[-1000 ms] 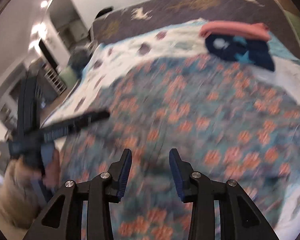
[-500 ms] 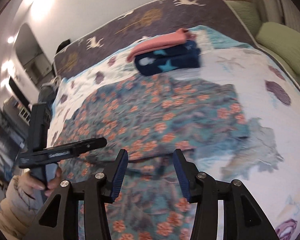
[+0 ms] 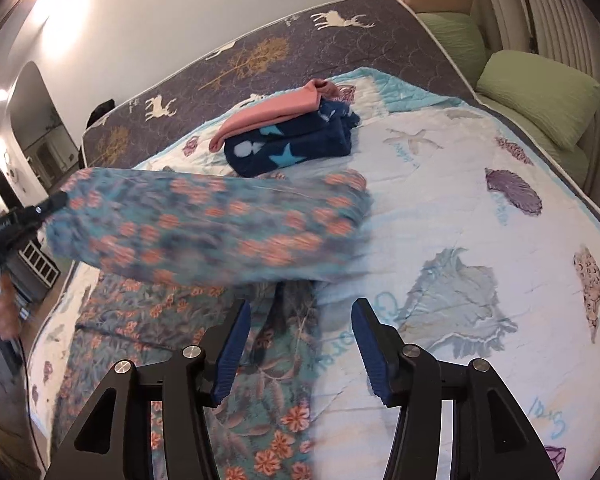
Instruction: Fold small clothes
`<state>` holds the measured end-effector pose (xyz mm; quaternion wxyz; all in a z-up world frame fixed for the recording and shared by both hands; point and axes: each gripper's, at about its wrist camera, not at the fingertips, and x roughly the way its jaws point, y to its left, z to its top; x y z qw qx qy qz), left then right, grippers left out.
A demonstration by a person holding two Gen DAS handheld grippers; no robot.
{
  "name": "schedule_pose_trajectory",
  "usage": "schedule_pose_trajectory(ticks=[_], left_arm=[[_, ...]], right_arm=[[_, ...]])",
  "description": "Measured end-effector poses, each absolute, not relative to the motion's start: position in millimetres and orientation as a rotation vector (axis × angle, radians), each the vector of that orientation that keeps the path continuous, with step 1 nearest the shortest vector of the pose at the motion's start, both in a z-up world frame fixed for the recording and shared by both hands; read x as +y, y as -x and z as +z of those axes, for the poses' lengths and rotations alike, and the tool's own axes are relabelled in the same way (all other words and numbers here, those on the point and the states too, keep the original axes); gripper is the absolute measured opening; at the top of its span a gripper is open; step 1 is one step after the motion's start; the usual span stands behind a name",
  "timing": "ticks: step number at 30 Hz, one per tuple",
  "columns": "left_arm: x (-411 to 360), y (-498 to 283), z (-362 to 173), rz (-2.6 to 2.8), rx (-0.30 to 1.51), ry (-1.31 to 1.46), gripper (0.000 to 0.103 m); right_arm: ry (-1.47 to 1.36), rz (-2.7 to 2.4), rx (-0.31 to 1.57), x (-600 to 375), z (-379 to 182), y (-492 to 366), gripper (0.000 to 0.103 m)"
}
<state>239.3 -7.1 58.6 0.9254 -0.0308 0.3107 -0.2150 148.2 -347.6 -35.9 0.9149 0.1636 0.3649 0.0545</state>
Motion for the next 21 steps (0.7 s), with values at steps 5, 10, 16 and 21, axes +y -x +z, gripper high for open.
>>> schedule_pose_trajectory(ticks=[5,10,16,21], left_arm=[[28,-248,37,-0.365,0.692,0.094,0.008],[56,-249,11,-0.317,0.750,0.129,0.008],[73,-256,-19,-0.284,0.829,0.181,0.008],[86,-254,-29,-0.277,0.851,0.265,0.008]], right_arm=[[-0.272,0.104,0.804,-328,-46,-161,0.054],[-0.239,0.103,0.836,-316,-50,-169,0.054],[-0.195,0.053,0.848,-312,-50,-182,0.054],[-0.170,-0.002,0.862,-312,-57,-204,0.049]])
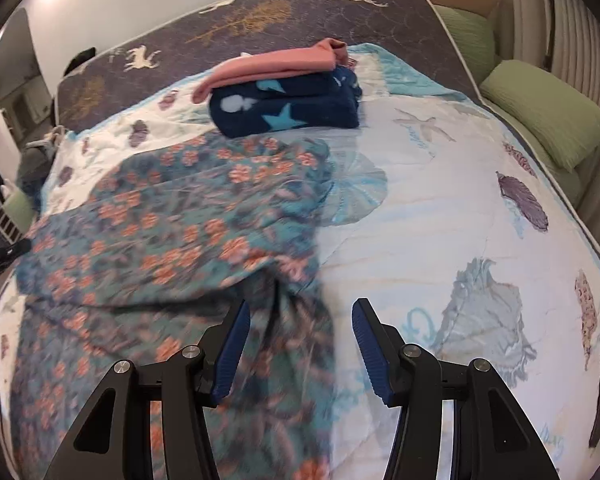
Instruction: Fold small clothes
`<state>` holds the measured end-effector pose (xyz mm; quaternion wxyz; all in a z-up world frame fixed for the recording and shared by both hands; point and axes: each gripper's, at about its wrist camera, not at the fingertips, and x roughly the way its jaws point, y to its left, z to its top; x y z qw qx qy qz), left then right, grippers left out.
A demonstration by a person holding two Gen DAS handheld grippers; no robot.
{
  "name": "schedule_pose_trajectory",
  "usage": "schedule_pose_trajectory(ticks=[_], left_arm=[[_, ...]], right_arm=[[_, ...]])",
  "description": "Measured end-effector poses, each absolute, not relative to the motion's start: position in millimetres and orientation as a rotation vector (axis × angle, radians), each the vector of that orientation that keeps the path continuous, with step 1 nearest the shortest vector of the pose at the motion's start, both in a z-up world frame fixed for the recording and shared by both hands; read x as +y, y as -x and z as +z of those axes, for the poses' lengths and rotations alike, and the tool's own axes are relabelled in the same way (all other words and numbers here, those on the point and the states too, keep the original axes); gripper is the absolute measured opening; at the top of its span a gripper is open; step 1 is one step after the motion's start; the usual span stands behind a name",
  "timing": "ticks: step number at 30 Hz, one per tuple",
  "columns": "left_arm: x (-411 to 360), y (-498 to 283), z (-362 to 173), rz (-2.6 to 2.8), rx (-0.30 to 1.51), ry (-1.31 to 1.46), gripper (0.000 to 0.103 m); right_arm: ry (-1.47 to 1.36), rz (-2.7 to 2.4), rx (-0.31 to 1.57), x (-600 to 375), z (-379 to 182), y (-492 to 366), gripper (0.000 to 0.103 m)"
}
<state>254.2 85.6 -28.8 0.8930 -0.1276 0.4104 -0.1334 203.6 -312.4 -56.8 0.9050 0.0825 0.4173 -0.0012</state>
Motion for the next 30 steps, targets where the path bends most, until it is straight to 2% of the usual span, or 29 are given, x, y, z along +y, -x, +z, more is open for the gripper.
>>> schedule_pose_trajectory(ticks=[1,2,6,12,15,17,20,24,25,26,30], left_arm=[[86,-252,-26,-0.279,0.845,0.265,0.008],[87,-250,-25,-0.281,0.842,0.263,0.008],[86,-241,-19,-0.298,0.848,0.255,0.009],[92,-245,-35,-0.276,0.904,0.239,0.012],[97,-242,-44,-0.251,0.932,0.254,0.021],[103,-238,-47,-0.231,0.946,0.280,0.036],[107,-232,-54,-0.239,0.962,0.315,0.049],[100,-228,-73,-0.279,1.031,0.333,0.049],[96,-226,-75,-0.298,1.035,0.326,0.024],[91,-224,-74,-0.319,1.042,0.307,0.006],[95,-209,-42,-0.347,1.025,0.284,0.005]], right_arm=[[-0.162,-0.011,0.856,-312,-57,-206,0.039],[-0.156,-0.025,0.860,-313,-57,-207,0.006],[-0.242,-0.076,0.826,-329,-46,-190,0.007],[-0.266,-0.092,0.933,-351,-61,-184,0.011],[-0.226,-0.079,0.878,-345,-50,-173,0.015],[-0.192,-0.043,0.844,-335,-40,-168,0.019],[-0.152,0.044,0.807,-311,-26,-165,0.025],[-0.082,0.144,0.788,-275,-20,-164,0.033],[-0.067,0.165,0.785,-267,-21,-164,0.034],[-0.058,0.174,0.783,-263,-22,-165,0.035],[-0.057,0.170,0.789,-259,-23,-163,0.036]])
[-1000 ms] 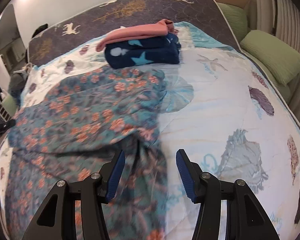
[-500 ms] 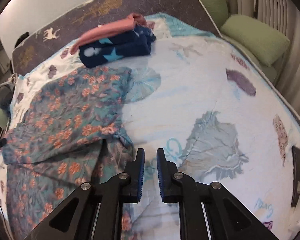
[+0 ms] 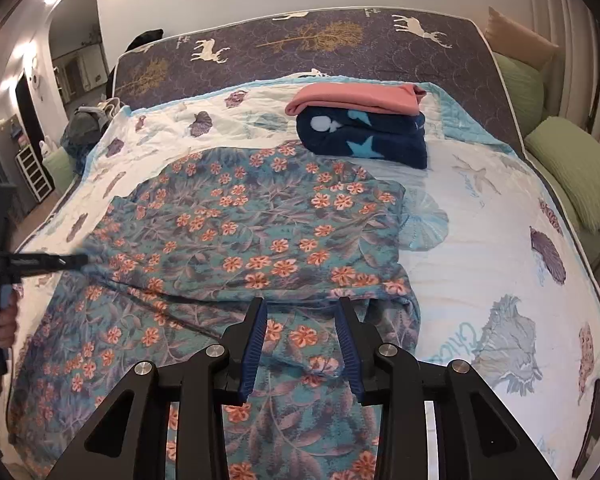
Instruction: Fold small clothes
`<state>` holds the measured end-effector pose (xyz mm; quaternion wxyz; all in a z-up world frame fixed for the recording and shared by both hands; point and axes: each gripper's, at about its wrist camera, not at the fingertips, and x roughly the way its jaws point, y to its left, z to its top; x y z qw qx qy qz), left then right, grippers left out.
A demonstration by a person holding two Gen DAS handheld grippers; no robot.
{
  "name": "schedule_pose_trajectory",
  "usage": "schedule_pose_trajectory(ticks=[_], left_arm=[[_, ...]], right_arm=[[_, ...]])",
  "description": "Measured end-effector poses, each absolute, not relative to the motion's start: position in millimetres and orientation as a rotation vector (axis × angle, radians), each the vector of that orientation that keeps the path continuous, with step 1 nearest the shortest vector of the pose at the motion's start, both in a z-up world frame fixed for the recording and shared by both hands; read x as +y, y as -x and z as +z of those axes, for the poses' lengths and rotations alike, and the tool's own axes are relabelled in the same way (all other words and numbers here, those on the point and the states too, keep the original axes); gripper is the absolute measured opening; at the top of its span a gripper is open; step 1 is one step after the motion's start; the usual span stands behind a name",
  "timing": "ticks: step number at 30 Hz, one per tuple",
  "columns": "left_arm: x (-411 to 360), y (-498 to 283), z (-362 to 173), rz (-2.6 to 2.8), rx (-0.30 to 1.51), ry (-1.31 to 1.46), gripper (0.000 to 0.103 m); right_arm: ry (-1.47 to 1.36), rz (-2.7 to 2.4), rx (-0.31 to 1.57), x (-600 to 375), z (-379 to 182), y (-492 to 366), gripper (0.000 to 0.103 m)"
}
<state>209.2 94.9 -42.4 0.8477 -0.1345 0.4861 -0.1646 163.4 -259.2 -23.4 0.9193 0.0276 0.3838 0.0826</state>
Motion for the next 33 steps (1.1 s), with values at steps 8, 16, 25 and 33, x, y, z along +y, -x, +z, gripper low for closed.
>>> schedule_pose_trajectory(ticks=[8,16,25,33], left_arm=[[115,-208,-52,-0.103,1.067,0.122,0.022],[109,-303,-22,-0.102,0.893,0.156,0.054],[52,-433,-46,-0.196,0.989,0.110,0.060],[2,-445,-77,-0.447,1.120,0.058,0.020]], right_arm=[[-0.212,0.057,0.829,-313,-32,-181,0.043],[-0.293,0.147,0.821,-338,-12,-252,0.051],[-0.280,0.386,0.898,-286,-3,-384,0.062],[-0.437,0.437,1.056,-262,-63,-466,0.063]])
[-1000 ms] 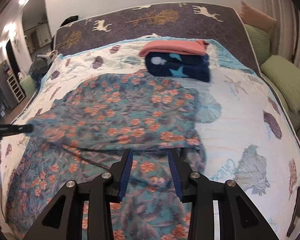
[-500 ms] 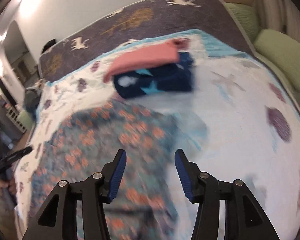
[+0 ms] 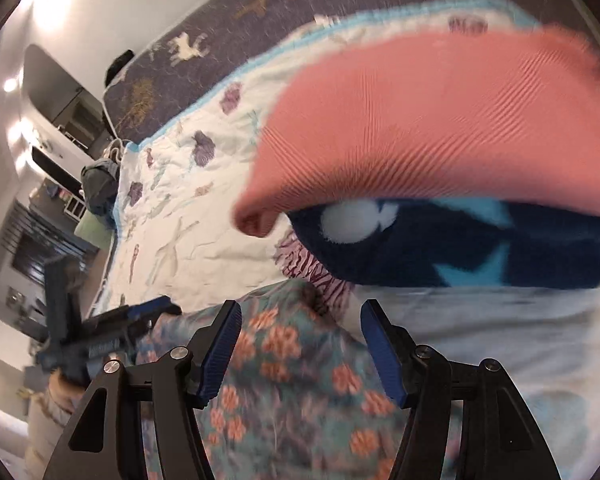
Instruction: Fold small clothes
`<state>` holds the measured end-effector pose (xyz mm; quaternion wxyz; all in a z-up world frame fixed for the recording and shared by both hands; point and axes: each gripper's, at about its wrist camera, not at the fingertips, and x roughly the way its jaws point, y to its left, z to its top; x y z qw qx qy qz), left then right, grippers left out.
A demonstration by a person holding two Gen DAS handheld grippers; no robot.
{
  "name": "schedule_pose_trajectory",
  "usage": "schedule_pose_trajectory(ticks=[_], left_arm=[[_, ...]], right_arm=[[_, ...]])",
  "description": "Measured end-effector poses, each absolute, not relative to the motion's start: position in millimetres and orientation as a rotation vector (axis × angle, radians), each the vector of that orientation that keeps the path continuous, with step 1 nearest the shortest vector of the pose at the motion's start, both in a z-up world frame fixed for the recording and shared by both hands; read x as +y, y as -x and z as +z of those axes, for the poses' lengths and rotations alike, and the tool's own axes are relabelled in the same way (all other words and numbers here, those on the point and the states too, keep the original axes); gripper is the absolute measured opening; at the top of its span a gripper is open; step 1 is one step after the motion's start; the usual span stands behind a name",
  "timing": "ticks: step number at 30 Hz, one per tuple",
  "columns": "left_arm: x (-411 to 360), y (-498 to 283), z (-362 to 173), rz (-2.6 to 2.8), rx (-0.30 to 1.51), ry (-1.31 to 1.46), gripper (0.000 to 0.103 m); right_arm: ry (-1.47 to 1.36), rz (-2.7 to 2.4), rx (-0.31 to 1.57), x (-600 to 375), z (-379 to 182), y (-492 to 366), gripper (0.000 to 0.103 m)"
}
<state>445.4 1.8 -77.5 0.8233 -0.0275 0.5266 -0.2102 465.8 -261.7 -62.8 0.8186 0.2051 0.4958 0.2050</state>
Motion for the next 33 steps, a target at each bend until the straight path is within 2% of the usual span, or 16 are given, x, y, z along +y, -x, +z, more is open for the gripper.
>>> schedule_pose_trajectory(ticks=[1,2,3,5,11,15,16,18,21,23,25,26,27,28,29,33], left_arm=[[-3,-442,-77,-0.485,1.126,0.058,0.012],[-8,-434,-75,-0.520,1.113,0.034,0.012],[-14,-425,-73,-0.544,1.096,0.001,0.012],[-24,-399,-68,-0.625,1.068,-0.062,0.012],[-26,-325,-53,-0.761,1.008,-0.190,0.012],[-12,-316,-46,-0.728,0.990,-0.187,0.012],[-9,-318,-44,-0.706,0.980,-0.185,0.017],[-3,-327,-43,-0.648,0.968,-0.175,0.040],[3,-335,-41,-0.600,0.927,-0.166,0.055],[2,-338,-45,-0.620,0.931,-0.172,0.066],[-6,-343,-56,-0.620,0.979,-0.199,0.066],[-10,-344,-61,-0.624,0.993,-0.209,0.059],[-15,-343,-65,-0.640,0.997,-0.219,0.047],[-19,-341,-67,-0.658,0.999,-0.230,0.024],[-22,-338,-66,-0.665,0.985,-0.243,0.013],[-24,-330,-40,-0.646,0.851,-0.295,0.010]], right_arm=[[-0.446,0.451,1.067,-260,-66,-469,0.063],[-0.446,0.484,1.077,-253,-70,-469,0.060],[-0.429,0.508,1.074,-248,-70,-466,0.040],[-0.387,0.552,1.050,-239,-65,-452,0.011],[-0.135,0.748,1.004,-219,-51,-364,0.014],[-0.004,0.732,1.037,-220,-60,-327,0.017],[-0.014,0.728,1.031,-224,-59,-324,0.018],[-0.045,0.722,1.017,-231,-54,-325,0.026],[-0.069,0.689,0.966,-236,-42,-332,0.043],[-0.063,0.685,0.947,-235,-35,-337,0.047],[-0.062,0.676,0.948,-229,-33,-345,0.047],[-0.064,0.664,0.942,-226,-32,-349,0.047],[-0.065,0.650,0.934,-224,-32,-350,0.037],[-0.055,0.632,0.927,-222,-31,-350,0.022],[-0.048,0.623,0.920,-220,-31,-351,0.007],[-0.033,0.580,0.816,-228,-11,-348,0.007]])
